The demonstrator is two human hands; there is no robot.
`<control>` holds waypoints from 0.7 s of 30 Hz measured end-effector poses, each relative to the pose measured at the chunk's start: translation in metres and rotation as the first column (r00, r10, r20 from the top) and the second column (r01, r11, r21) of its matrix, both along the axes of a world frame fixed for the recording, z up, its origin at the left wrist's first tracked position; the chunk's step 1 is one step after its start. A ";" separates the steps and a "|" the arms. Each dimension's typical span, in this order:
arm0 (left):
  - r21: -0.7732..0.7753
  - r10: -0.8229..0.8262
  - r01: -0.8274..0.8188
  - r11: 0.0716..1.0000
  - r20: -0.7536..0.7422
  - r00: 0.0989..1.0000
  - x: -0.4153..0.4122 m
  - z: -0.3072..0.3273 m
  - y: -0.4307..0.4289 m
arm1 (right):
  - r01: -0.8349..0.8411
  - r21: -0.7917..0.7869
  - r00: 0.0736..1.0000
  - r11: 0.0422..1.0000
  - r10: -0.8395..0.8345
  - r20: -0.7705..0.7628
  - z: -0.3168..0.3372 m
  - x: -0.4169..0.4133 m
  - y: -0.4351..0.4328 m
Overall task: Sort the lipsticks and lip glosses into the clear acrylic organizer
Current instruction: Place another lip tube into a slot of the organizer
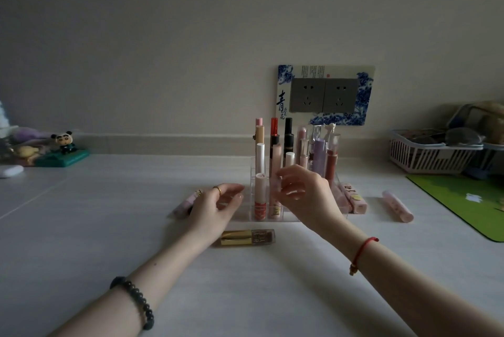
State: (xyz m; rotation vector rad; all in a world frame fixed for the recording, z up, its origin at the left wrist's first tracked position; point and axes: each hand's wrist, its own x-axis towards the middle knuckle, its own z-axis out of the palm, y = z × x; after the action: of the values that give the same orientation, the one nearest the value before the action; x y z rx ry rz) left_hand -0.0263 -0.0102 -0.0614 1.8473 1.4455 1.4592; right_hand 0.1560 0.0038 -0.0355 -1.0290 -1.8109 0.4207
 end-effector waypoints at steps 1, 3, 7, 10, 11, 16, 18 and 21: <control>-0.006 -0.007 0.007 1.000 0.002 1.000 0.000 -0.001 0.000 | 0.001 0.003 1.000 1.000 -0.001 0.000 0.000 0.000 0.000; -0.013 -0.021 0.021 1.000 0.005 1.000 0.000 -0.003 0.001 | 0.006 0.008 1.000 1.000 -0.006 0.002 0.002 0.002 -0.001; -0.029 -0.037 0.037 0.999 0.005 0.999 -0.001 -0.007 0.004 | 0.020 -0.009 1.000 1.000 -0.020 0.003 0.011 0.013 -0.002; -0.050 -0.056 0.059 0.997 0.045 0.997 -0.001 -0.009 0.005 | 0.041 0.022 0.998 0.999 -0.040 -0.056 0.029 0.031 -0.005; -0.060 -0.064 0.068 0.996 0.060 0.996 -0.001 -0.010 0.006 | 0.052 0.043 0.995 0.998 -0.049 -0.082 0.035 0.040 -0.005; -0.063 -0.085 0.091 0.994 0.090 0.992 -0.002 -0.013 0.011 | 0.109 0.045 0.994 0.993 -0.108 -0.031 0.052 0.097 0.003; -0.057 -0.089 0.094 0.994 0.087 0.992 -0.002 -0.015 0.012 | 0.154 -0.021 0.987 0.988 -0.154 0.039 0.047 0.116 0.011; -0.054 -0.088 0.093 0.994 0.089 0.992 -0.003 -0.018 0.015 | 0.166 -0.144 0.968 0.976 -0.133 0.215 0.032 0.131 0.027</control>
State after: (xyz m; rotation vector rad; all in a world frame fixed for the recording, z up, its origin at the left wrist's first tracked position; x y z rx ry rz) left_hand -0.0296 0.0051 -0.0794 1.7686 1.3314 1.4209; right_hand 0.2872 0.0310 -0.0034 -1.3547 -1.8866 0.3848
